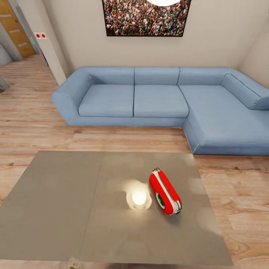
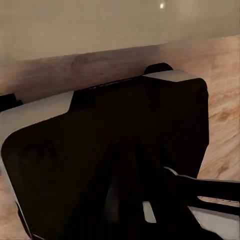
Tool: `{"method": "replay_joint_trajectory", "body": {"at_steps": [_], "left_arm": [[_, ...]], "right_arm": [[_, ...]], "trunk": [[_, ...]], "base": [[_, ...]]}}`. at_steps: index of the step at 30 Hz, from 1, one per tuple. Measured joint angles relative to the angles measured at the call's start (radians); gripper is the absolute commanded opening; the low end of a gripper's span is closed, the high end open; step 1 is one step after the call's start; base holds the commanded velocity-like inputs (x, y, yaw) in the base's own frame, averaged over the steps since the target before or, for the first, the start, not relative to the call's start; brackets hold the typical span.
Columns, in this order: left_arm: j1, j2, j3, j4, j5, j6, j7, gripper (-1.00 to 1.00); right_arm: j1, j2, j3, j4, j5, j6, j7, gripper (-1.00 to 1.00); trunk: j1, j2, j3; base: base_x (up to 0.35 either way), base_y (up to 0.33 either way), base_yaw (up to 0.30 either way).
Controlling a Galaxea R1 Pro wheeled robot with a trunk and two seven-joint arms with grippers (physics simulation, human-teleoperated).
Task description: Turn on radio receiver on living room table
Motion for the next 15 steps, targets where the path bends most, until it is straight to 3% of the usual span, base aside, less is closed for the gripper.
{"method": "replay_joint_trajectory", "body": {"at_steps": [5,8,10,11,15], "left_arm": [[0.000,-0.004,-0.001,0.150,-0.001,-0.089,0.088,-1.00],[0.000,-0.012,-0.001,0.250,-0.003,-0.139,0.158,-1.00],[0.000,-0.029,-0.001,0.302,-0.004,-0.158,0.206,-1.00],[0.000,-0.048,-0.002,0.330,-0.003,-0.165,0.246,-1.00],[0.000,-0.097,-0.004,0.403,-0.003,-0.171,0.414,-1.00]], "right_arm": [[0.000,0.005,0.010,0.166,0.008,-0.120,-0.012,1.00],[0.000,0.012,0.020,0.258,0.045,-0.174,-0.024,1.00],[0.000,0.044,0.024,0.305,0.084,-0.201,-0.051,1.00],[0.000,0.073,0.026,0.330,0.110,-0.215,-0.083,1.00],[0.000,0.149,0.028,0.383,0.192,-0.229,-0.180,1.00]], "trunk": [[0.000,0.000,0.008],[0.000,0.000,0.013],[0.000,0.000,0.016],[0.000,0.000,0.018],[0.000,0.000,0.024]], "base": [[0.000,0.000,0.000],[0.000,0.000,0.000],[0.000,0.000,0.000],[0.000,0.000,0.000],[0.000,0.000,0.000]]}}
